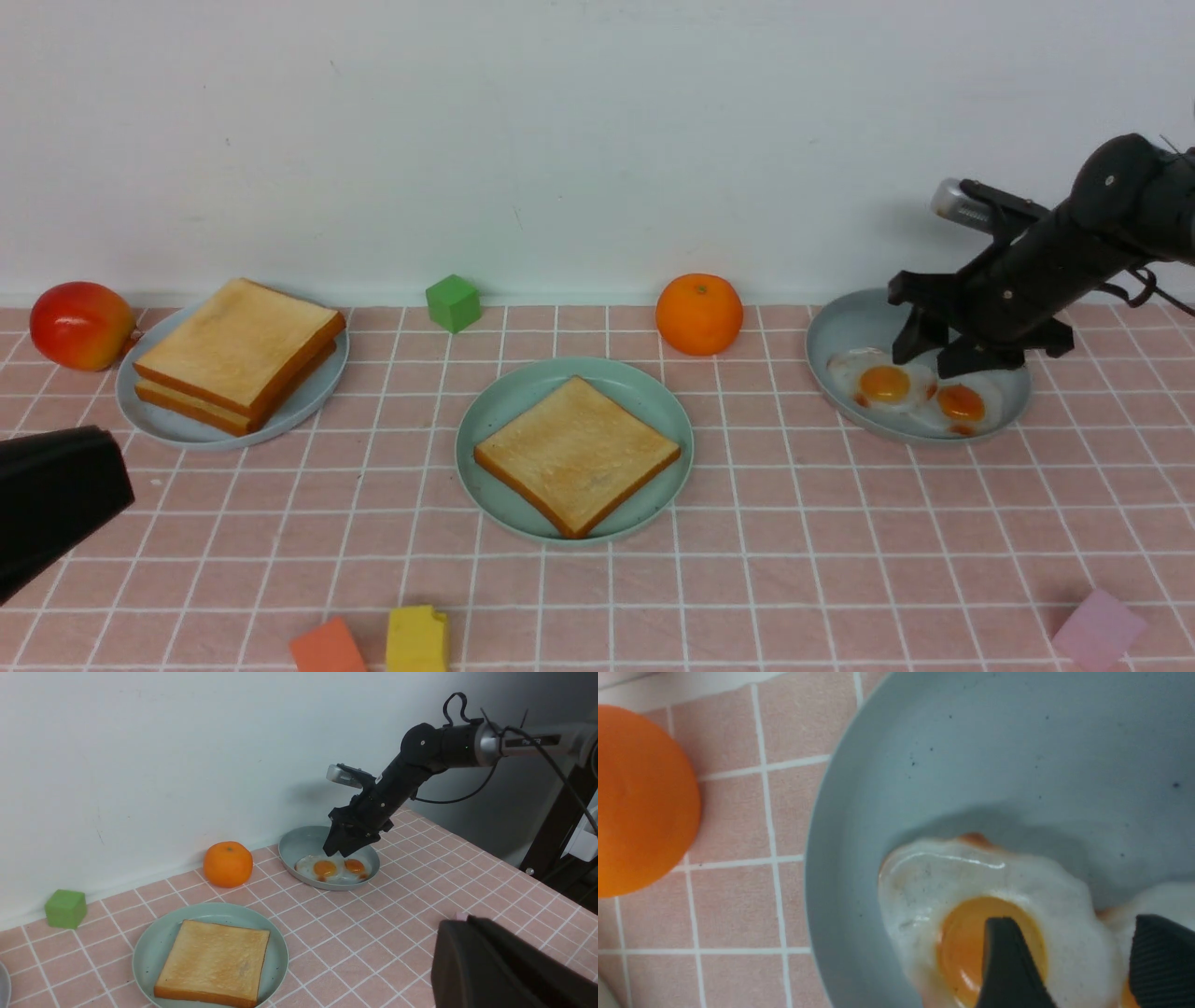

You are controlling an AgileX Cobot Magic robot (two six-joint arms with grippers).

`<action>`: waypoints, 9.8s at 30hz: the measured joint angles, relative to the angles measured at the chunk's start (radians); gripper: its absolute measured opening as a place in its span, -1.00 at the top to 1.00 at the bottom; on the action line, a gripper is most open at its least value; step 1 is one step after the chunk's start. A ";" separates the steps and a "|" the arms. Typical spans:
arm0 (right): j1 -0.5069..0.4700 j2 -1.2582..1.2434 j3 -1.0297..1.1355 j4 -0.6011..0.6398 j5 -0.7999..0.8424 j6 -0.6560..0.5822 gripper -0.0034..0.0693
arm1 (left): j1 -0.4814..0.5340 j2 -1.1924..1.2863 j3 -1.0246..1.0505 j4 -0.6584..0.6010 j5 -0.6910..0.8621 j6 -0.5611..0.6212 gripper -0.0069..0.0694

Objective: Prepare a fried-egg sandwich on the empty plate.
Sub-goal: Use the right arm to grab a fried egg, then use the right arm to place the fried egg on the slice of bread in the middle, then use the left arm to grab a slice of bread, then use the left arm to place a slice of bread on the fried egg in the middle

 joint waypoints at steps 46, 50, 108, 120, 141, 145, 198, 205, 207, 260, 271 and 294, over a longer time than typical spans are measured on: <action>0.000 -0.005 -0.011 -0.007 -0.014 -0.025 0.60 | 0.000 0.000 0.000 0.000 0.000 0.000 0.85; 0.000 -0.088 -0.011 -0.005 -0.009 -0.070 0.73 | 0.000 0.000 0.000 0.000 0.001 0.000 0.85; 0.370 -0.036 0.129 0.595 -0.080 -0.359 -0.08 | 0.000 0.000 0.000 0.222 0.151 -0.165 0.80; 0.301 -0.479 0.158 -0.023 0.271 -0.072 0.17 | 0.000 0.105 0.018 0.223 0.238 -0.289 0.78; 0.309 -1.529 0.700 -0.244 0.154 -0.042 0.90 | 0.471 1.054 -0.496 0.100 0.374 -0.076 0.85; 0.309 -1.569 0.701 -0.228 0.142 -0.048 0.90 | 0.518 1.197 -0.584 0.100 0.356 -0.003 0.85; 0.309 -1.519 0.702 -0.128 0.158 -0.153 0.89 | 0.522 1.645 -0.738 0.720 0.053 -0.315 0.40; 0.309 -1.519 0.702 -0.125 0.158 -0.153 0.88 | 0.522 1.630 -0.738 0.726 0.061 -0.315 0.65; 0.309 -1.519 0.702 -0.125 0.158 -0.153 0.88 | 0.522 1.609 -0.738 0.723 0.067 -0.315 0.65; 0.309 -1.688 0.702 -0.200 0.289 -0.153 0.90 | 0.005 1.545 -0.738 0.397 0.158 0.121 0.67; 0.309 -1.688 0.702 -0.200 0.289 -0.153 0.90 | 0.005 1.579 -0.738 0.370 0.157 0.128 0.67; 0.309 -1.688 0.702 -0.199 0.289 -0.153 0.89 | 0.005 1.586 -0.738 0.367 0.136 0.128 0.30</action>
